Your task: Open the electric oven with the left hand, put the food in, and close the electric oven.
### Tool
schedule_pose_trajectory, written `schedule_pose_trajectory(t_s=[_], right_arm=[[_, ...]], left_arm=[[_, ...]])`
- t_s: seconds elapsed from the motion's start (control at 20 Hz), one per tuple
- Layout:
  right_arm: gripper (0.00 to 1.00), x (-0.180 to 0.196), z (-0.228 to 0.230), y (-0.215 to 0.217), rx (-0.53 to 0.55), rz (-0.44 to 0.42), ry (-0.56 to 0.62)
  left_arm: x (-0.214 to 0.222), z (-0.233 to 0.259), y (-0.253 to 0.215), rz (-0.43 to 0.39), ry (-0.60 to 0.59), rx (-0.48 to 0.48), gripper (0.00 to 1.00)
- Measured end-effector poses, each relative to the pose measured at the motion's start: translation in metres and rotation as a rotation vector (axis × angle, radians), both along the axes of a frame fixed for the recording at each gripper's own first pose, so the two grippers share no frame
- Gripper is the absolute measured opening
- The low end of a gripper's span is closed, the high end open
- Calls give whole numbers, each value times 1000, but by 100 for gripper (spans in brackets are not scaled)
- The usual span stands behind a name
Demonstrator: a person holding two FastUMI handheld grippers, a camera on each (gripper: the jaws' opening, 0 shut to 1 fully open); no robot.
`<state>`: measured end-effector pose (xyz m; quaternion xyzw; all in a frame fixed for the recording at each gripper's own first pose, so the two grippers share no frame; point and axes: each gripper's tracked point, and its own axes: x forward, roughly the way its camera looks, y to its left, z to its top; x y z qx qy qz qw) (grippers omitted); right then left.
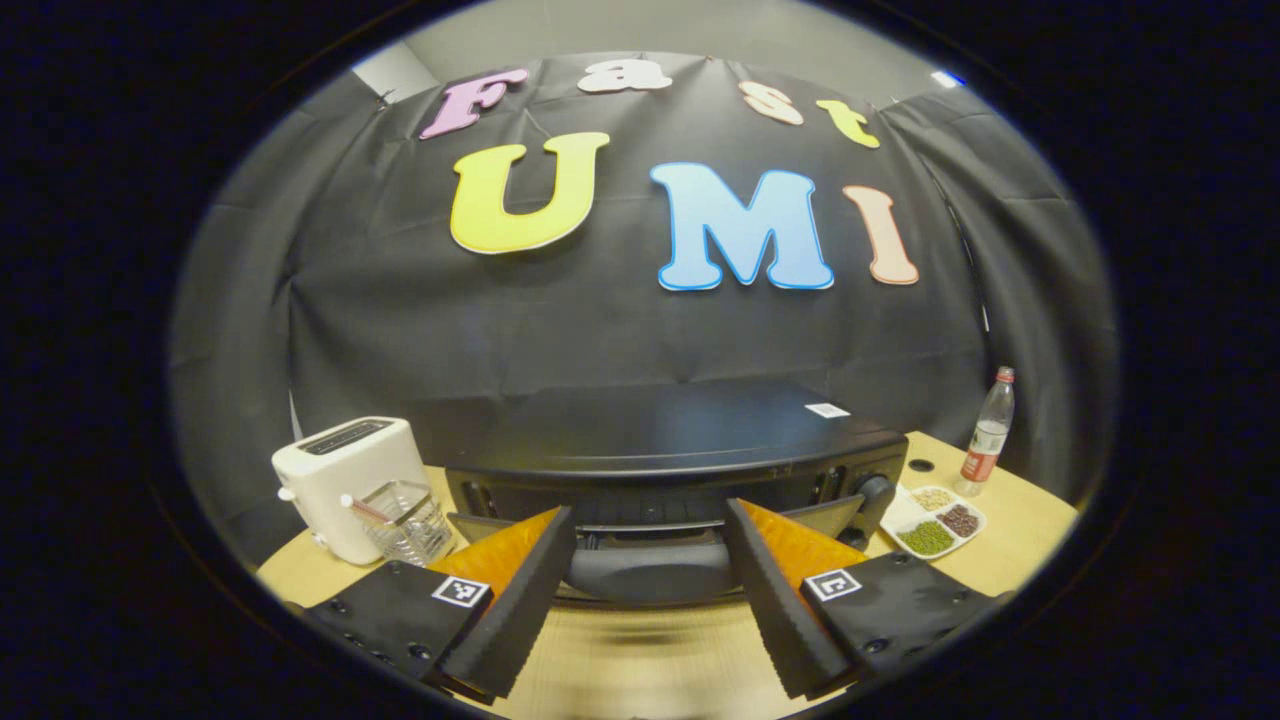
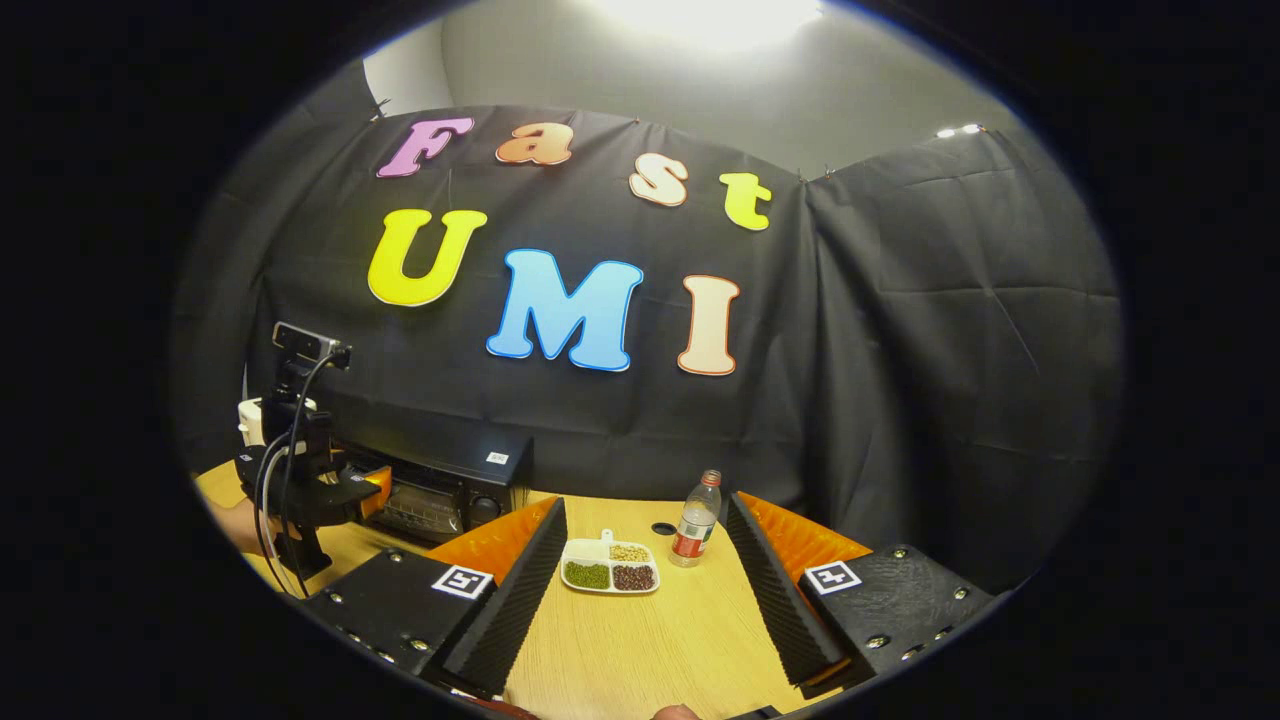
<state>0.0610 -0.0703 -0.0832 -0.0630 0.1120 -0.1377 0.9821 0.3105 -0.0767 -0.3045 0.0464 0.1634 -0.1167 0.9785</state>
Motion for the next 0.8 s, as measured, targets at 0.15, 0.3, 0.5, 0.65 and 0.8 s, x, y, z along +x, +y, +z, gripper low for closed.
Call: schedule_pose_trajectory(t_s=[0.15, 0.3, 0.5, 0.65, 0.8], right_arm=[[98, -2, 0, 2, -2, 21, 5], [98, -14, -6, 7, -22, 50, 28], [98, -15, -6, 16, -38, 85, 47], [97, -13, -13, 26, -28, 111, 67], [98, -12, -17, 36, -19, 128, 80]], left_arm=[[-18, -7, 4, 0, 1, 1, 98], [-33, -14, 7, 1, -16, -8, 98], [-49, -23, 10, 6, -17, -15, 94], [-61, -34, 12, 15, -4, -20, 99], [-76, -50, 14, 14, 27, -28, 99]])
